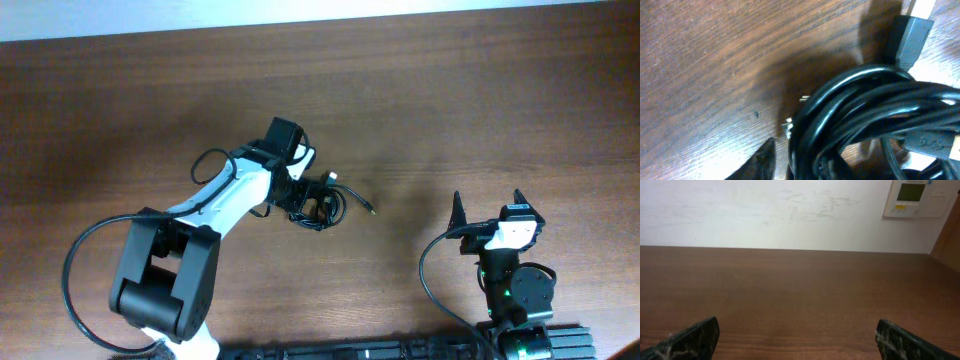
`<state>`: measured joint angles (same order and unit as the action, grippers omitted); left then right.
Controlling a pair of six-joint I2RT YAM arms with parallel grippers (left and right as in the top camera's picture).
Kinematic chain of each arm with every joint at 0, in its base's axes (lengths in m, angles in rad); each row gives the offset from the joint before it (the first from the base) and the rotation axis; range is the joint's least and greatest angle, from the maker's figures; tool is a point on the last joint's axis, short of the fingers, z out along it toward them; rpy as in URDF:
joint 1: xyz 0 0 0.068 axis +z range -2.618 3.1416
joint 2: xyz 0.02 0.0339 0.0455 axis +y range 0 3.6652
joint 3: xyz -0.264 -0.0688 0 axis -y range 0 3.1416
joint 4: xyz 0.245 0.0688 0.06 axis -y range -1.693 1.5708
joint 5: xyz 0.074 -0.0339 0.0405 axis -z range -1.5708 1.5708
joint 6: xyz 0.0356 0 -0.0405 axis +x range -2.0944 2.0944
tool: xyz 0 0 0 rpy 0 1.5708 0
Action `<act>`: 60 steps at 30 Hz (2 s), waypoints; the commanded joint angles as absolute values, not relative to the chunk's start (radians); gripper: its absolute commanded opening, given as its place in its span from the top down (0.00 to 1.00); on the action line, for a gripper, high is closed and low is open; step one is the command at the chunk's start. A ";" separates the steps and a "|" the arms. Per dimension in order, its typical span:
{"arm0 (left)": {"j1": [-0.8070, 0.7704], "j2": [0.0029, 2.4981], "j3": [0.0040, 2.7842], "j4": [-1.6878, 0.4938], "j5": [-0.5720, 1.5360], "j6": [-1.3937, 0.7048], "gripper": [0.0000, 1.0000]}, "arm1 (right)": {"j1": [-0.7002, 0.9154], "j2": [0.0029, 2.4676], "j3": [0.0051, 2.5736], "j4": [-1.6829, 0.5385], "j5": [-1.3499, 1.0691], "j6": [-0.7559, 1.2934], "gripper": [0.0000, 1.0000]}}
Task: Untangle cables
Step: 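Grasp the black cable coil with the left gripper and lift, then move the right gripper to the held coil and grasp a loop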
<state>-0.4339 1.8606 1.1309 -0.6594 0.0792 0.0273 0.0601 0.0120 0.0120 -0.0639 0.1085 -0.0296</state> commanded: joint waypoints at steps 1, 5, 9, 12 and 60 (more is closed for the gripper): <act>-0.435 1.911 1.219 -0.770 0.090 0.023 0.63 | 0.065 0.008 0.006 -0.069 0.125 -0.030 0.01; -0.436 1.911 1.332 -0.814 0.091 -0.050 0.47 | 0.065 0.008 0.006 -0.069 0.125 -0.030 0.01; -0.436 1.911 1.328 -0.828 0.187 -0.067 0.57 | 0.065 0.008 0.006 -0.069 0.125 -0.030 0.02; -0.444 1.947 1.323 -0.825 0.187 -0.055 0.62 | 0.065 0.008 0.006 -0.069 0.125 -0.030 0.02; -0.441 1.828 1.460 -0.627 0.693 -0.318 1.00 | 0.067 1.152 0.440 0.358 -0.763 0.703 0.31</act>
